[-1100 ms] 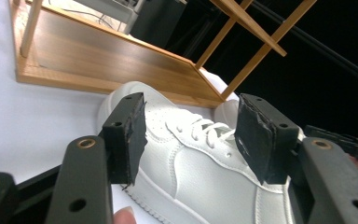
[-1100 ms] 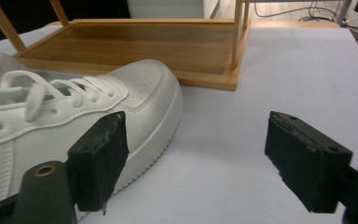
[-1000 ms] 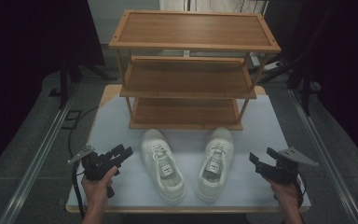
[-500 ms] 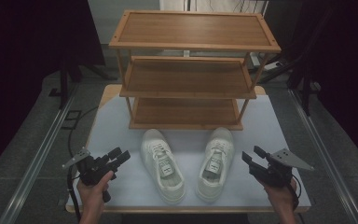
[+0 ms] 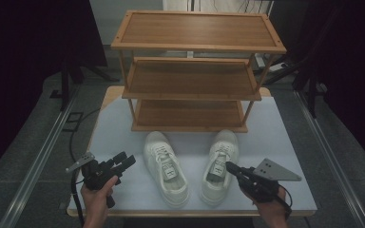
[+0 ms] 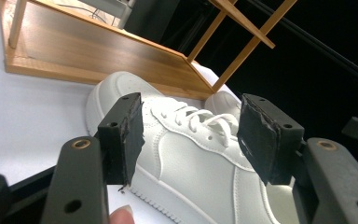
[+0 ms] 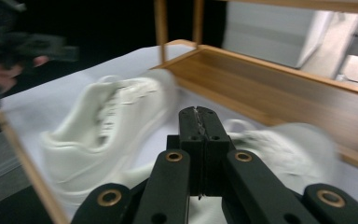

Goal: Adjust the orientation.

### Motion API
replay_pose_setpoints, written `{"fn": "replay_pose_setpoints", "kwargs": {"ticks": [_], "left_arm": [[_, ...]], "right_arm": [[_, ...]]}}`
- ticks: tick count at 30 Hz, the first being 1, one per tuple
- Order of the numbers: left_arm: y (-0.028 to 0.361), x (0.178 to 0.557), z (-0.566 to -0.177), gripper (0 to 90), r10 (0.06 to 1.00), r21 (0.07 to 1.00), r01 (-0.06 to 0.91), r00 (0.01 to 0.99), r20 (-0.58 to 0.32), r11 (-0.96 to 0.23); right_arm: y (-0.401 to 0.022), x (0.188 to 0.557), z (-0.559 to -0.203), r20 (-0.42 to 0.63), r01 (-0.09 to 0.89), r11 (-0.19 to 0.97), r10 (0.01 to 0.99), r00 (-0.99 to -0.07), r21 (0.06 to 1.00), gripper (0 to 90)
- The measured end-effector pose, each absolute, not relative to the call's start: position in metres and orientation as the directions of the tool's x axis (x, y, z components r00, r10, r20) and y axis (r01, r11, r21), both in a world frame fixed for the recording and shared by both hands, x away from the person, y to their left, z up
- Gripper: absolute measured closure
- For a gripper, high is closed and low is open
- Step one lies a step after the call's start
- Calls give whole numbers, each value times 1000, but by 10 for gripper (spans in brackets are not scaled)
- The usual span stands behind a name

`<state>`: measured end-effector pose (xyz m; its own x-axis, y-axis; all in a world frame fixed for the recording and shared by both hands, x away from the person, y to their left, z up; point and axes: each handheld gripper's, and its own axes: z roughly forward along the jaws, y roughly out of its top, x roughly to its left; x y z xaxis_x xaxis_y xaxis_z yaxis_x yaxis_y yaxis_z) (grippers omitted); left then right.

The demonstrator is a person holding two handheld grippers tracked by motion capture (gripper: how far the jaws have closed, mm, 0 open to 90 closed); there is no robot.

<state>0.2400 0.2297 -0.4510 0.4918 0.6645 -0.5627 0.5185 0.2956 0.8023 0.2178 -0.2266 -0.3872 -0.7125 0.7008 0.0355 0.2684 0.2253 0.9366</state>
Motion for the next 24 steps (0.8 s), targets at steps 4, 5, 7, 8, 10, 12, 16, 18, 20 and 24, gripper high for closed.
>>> {"fn": "replay_pose_setpoints", "kwargs": {"ticks": [4,5,7,8,10,12,16,18,20,24], "left_arm": [[228,241,-452,402,659,799,525,495,-566,292],[227,241,-452,403,658,797,529,495,-568,291],[226,242,-452,403,656,797,532,498,-567,285],[226,242,-452,403,656,797,532,498,-567,285],[225,242,-452,403,654,798,532,501,-567,284],[224,242,-452,403,654,798,533,502,-566,282],[223,242,-453,403,651,796,537,504,-568,279],[223,242,-453,403,652,796,538,504,-567,277],[222,242,-453,403,650,796,539,505,-567,276],[222,242,-452,403,649,796,537,506,-568,278]], "right_arm": [[-204,213,-394,37,277,263,661,-750,924,895],[-192,211,-400,43,289,284,641,-766,914,895],[-181,209,-406,40,296,314,621,-783,902,895],[-176,208,-409,41,300,327,612,-790,896,895],[-171,207,-412,43,304,338,603,-797,891,895],[-163,206,-417,46,313,359,589,-807,879,895],[-150,203,-427,36,319,398,575,-817,860,895],[-144,201,-431,27,319,419,570,-821,850,895],[-135,199,-436,16,316,444,559,-829,839,896],[-130,197,-436,5,307,451,557,-831,838,896]]}}
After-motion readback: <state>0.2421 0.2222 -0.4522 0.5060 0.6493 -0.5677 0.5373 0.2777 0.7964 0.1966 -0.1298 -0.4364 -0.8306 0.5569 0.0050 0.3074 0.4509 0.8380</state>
